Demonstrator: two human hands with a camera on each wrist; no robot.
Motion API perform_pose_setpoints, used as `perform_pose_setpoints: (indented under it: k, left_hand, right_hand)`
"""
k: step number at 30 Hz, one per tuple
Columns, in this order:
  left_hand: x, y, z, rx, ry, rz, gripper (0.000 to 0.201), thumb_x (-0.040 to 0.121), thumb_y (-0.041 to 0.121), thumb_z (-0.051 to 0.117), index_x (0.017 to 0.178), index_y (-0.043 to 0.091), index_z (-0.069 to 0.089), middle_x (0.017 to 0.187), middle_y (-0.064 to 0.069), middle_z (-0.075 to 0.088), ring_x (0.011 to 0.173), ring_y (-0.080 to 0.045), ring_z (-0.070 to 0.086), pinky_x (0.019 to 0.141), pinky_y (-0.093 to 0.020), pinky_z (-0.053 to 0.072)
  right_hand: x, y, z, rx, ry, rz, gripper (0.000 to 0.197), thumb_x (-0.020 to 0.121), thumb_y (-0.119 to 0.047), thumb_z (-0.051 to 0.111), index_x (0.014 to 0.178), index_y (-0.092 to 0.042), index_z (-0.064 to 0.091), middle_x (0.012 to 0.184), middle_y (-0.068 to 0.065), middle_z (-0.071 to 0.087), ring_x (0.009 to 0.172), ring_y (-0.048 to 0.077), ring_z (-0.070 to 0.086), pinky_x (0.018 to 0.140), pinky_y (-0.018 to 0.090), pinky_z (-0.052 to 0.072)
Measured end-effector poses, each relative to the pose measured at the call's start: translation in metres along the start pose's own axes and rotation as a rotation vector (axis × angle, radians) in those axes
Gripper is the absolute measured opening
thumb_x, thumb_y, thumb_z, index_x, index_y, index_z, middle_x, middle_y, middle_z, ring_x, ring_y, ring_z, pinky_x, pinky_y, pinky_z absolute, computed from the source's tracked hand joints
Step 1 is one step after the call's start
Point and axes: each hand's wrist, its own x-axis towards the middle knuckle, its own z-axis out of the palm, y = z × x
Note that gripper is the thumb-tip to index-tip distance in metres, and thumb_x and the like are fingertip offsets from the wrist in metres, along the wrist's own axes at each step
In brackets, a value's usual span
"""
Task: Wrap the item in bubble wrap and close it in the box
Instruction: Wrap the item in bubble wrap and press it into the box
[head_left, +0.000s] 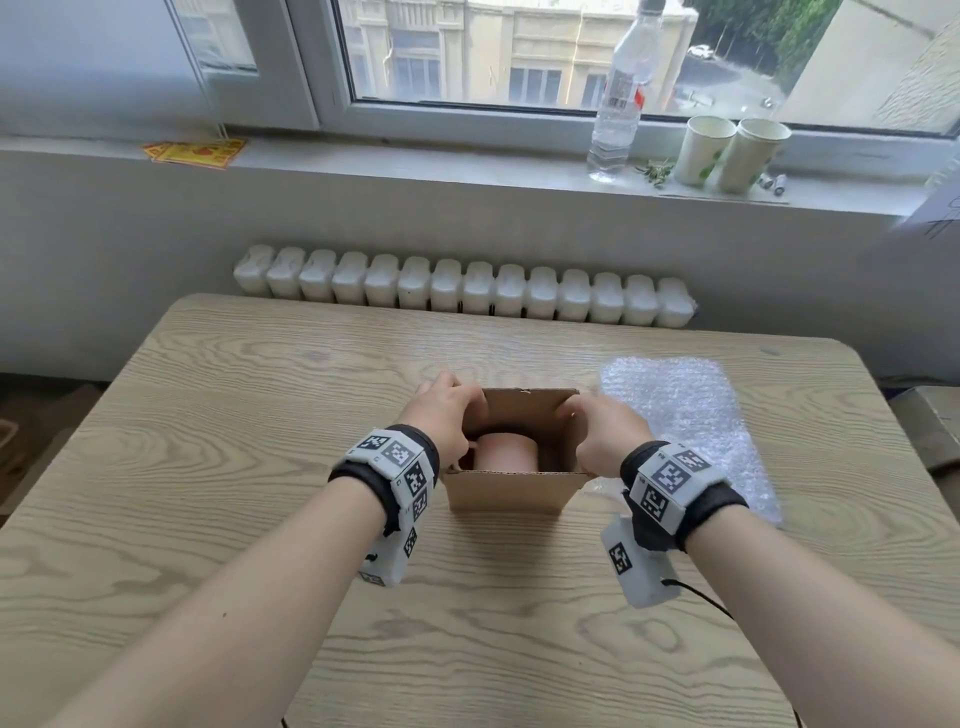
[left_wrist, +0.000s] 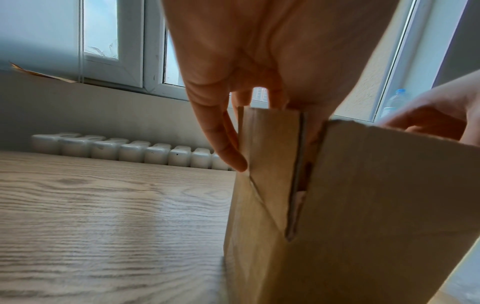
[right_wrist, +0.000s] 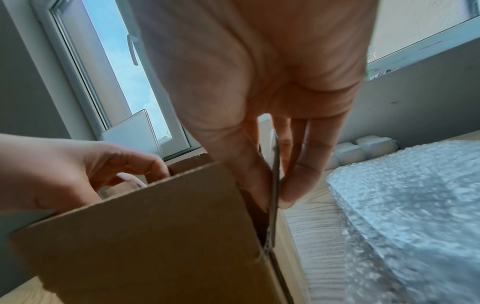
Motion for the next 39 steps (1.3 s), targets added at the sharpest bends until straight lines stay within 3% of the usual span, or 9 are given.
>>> perform_pose_setpoints:
  k: [5, 8, 11, 15, 20, 26, 33, 36, 39]
  left_hand:
    - [-0.009, 0.011, 0.003, 0.031, -0.029, 0.017, 0.032, 0.079, -0.003, 0.058, 0.104, 0.017, 0.063, 0.126, -0.002, 0.045, 0.12, -0.022, 0.042, 0.097, -0.028, 0.041]
    - [-0.009, 0.028, -0.003, 0.026, 0.062, 0.064, 0.017, 0.081, 0.006, 0.058, 0.09, 0.019, 0.065, 0.128, 0.001, 0.047, 0.124, -0.019, 0.041, 0.103, -0.03, 0.04]
    - [-0.005, 0.053, -0.009, 0.028, 0.14, 0.154, 0.019, 0.085, 0.015, 0.057, 0.102, 0.02, 0.064, 0.13, 0.003, 0.047, 0.127, -0.017, 0.04, 0.104, -0.033, 0.038]
    - [0.007, 0.099, -0.002, 0.044, 0.095, 0.234, 0.03, 0.087, 0.018, 0.056, 0.117, 0.023, 0.059, 0.133, 0.001, 0.045, 0.127, -0.017, 0.041, 0.104, -0.033, 0.039]
    - [0.032, 0.155, 0.024, 0.134, -0.061, 0.289, 0.036, 0.09, 0.021, 0.055, 0.126, 0.024, 0.054, 0.138, 0.001, 0.043, 0.121, -0.018, 0.048, 0.097, -0.031, 0.045]
    - [0.063, 0.198, 0.058, 0.213, -0.171, 0.277, 0.039, 0.092, 0.023, 0.054, 0.131, 0.023, 0.05, 0.141, -0.001, 0.042, 0.118, -0.02, 0.051, 0.081, -0.026, 0.042]
    - [0.078, 0.207, 0.09, 0.252, -0.271, 0.231, 0.041, 0.092, 0.024, 0.054, 0.132, 0.022, 0.049, 0.138, -0.003, 0.043, 0.117, -0.021, 0.052, 0.09, -0.033, 0.049]
    - [0.08, 0.204, 0.091, 0.252, -0.28, 0.2, 0.041, 0.092, 0.024, 0.053, 0.133, 0.021, 0.049, 0.138, -0.003, 0.042, 0.118, -0.021, 0.051, 0.093, -0.032, 0.047]
    - [0.081, 0.202, 0.089, 0.239, -0.281, 0.176, 0.041, 0.093, 0.024, 0.053, 0.134, 0.02, 0.048, 0.14, -0.004, 0.041, 0.12, -0.022, 0.051, 0.093, -0.031, 0.046]
  right_hand:
    - [-0.015, 0.013, 0.002, 0.046, -0.027, 0.01, 0.056, 0.076, 0.004, 0.057, 0.125, -0.025, 0.058, 0.129, 0.001, 0.056, 0.113, 0.022, 0.056, 0.086, 0.027, 0.049]
    - [-0.02, 0.023, -0.008, 0.15, 0.028, -0.006, 0.033, 0.079, -0.011, 0.066, 0.11, -0.024, 0.067, 0.124, 0.0, 0.06, 0.096, 0.019, 0.06, 0.082, 0.029, 0.05]
    - [-0.023, 0.037, -0.03, 0.222, 0.165, -0.036, 0.018, 0.087, -0.025, 0.061, 0.102, -0.021, 0.071, 0.122, -0.001, 0.064, 0.114, 0.017, 0.057, 0.097, 0.032, 0.046]
    - [-0.025, 0.073, -0.049, 0.288, 0.269, 0.041, 0.017, 0.089, -0.025, 0.059, 0.1, -0.021, 0.071, 0.113, 0.0, 0.069, 0.107, 0.017, 0.061, 0.092, 0.032, 0.049]
    - [-0.022, 0.133, -0.046, 0.344, 0.265, 0.202, 0.012, 0.086, -0.021, 0.061, 0.094, -0.023, 0.07, 0.112, 0.002, 0.068, 0.103, 0.018, 0.062, 0.087, 0.029, 0.05]
    - [-0.015, 0.183, -0.029, 0.372, 0.219, 0.402, 0.03, 0.085, -0.018, 0.058, 0.115, -0.022, 0.064, 0.125, 0.005, 0.062, 0.112, 0.024, 0.058, 0.088, 0.029, 0.045]
    - [0.001, 0.216, 0.003, 0.361, 0.081, 0.512, 0.074, 0.08, -0.021, 0.069, 0.144, -0.02, 0.032, 0.142, 0.01, 0.046, 0.129, 0.029, 0.046, 0.101, 0.037, 0.041]
    - [0.005, 0.224, 0.011, 0.329, 0.128, 0.539, 0.072, 0.078, -0.018, 0.072, 0.141, -0.018, 0.037, 0.136, 0.011, 0.052, 0.125, 0.029, 0.05, 0.1, 0.035, 0.042]
    - [0.008, 0.227, 0.009, 0.339, 0.187, 0.55, 0.051, 0.081, -0.013, 0.067, 0.129, -0.018, 0.051, 0.124, 0.008, 0.062, 0.114, 0.028, 0.057, 0.09, 0.032, 0.046]
